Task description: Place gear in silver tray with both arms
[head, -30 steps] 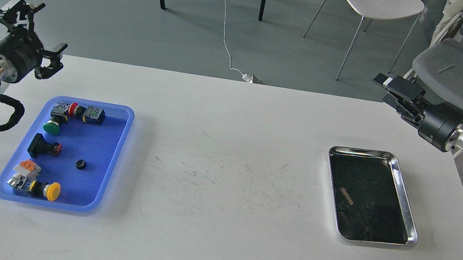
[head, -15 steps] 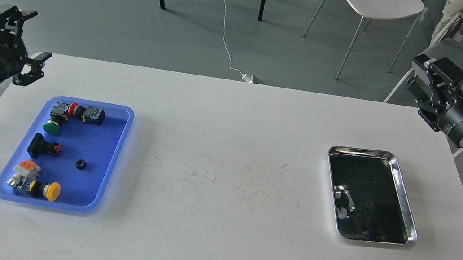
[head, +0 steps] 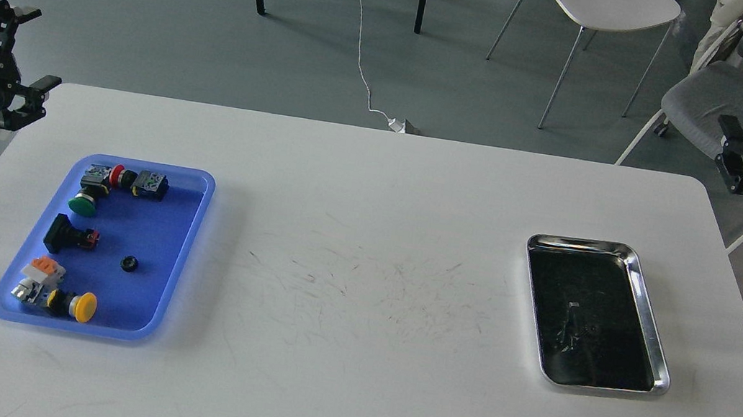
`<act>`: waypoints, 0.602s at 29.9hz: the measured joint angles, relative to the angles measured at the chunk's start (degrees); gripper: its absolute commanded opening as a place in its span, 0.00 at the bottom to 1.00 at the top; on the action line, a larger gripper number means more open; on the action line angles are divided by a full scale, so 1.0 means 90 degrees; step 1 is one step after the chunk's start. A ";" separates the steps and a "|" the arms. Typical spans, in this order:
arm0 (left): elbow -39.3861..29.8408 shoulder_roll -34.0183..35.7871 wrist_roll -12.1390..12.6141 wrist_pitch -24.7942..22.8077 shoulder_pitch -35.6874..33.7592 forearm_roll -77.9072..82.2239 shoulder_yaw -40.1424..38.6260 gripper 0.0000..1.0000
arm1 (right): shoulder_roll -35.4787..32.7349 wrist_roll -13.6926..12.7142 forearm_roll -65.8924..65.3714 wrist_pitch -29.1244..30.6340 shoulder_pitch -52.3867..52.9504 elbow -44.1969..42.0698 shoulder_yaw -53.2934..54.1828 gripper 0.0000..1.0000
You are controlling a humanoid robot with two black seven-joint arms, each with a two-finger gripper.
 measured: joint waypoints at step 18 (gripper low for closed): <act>-0.1513 0.1330 0.0006 0.0000 -0.0546 0.3230 0.0023 0.99 | 0.0343 0.0000 -0.0033 -0.0060 -0.0260 -0.0071 0.0034 0.93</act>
